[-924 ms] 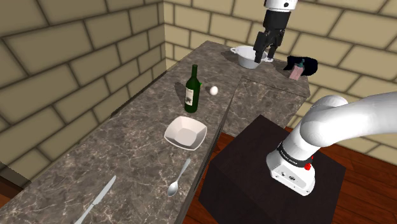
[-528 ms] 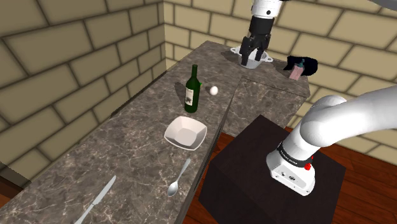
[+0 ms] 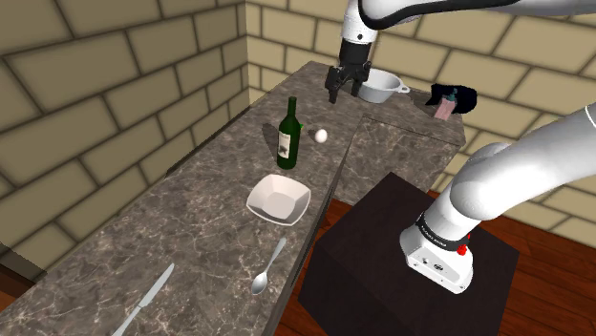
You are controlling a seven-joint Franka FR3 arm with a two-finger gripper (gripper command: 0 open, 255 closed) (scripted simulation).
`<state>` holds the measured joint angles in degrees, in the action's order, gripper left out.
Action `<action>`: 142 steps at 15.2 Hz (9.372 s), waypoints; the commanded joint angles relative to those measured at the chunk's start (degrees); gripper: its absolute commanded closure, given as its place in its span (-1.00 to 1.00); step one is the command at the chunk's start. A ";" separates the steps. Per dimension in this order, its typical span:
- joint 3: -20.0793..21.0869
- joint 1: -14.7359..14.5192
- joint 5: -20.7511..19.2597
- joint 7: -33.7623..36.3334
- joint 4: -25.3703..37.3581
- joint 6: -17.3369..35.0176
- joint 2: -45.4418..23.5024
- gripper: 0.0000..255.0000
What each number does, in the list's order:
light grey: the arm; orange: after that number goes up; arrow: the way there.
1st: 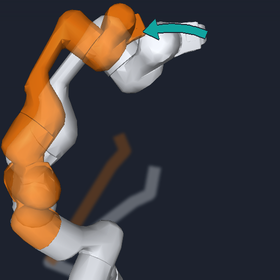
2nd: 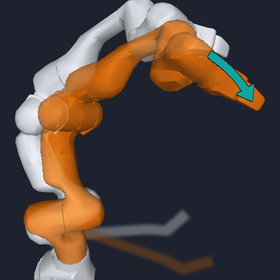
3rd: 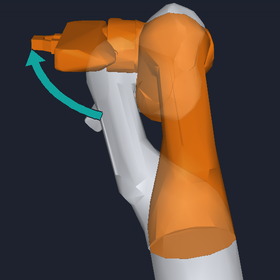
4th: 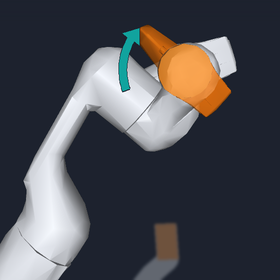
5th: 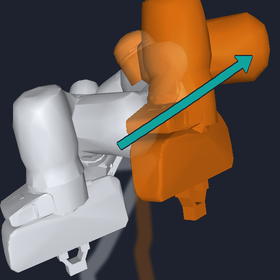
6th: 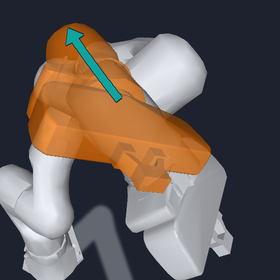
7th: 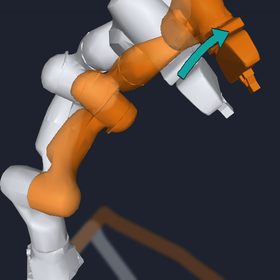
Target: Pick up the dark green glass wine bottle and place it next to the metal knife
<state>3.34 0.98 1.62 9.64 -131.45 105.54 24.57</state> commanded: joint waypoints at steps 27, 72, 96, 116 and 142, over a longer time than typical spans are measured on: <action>2.46 0.37 -7.54 10.37 17.02 22.46 -33.09 -1.00; 13.68 -10.40 -6.39 31.06 13.57 11.58 -20.28 1.00; 30.10 -28.52 -15.12 67.38 32.04 2.81 -36.11 1.00; 30.72 -40.80 -24.20 80.89 44.70 2.00 -52.41 1.00; 31.29 -41.66 -23.34 80.19 49.45 -3.39 -51.54 -1.00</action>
<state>34.63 -40.67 -21.72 89.83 -82.02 102.16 -26.97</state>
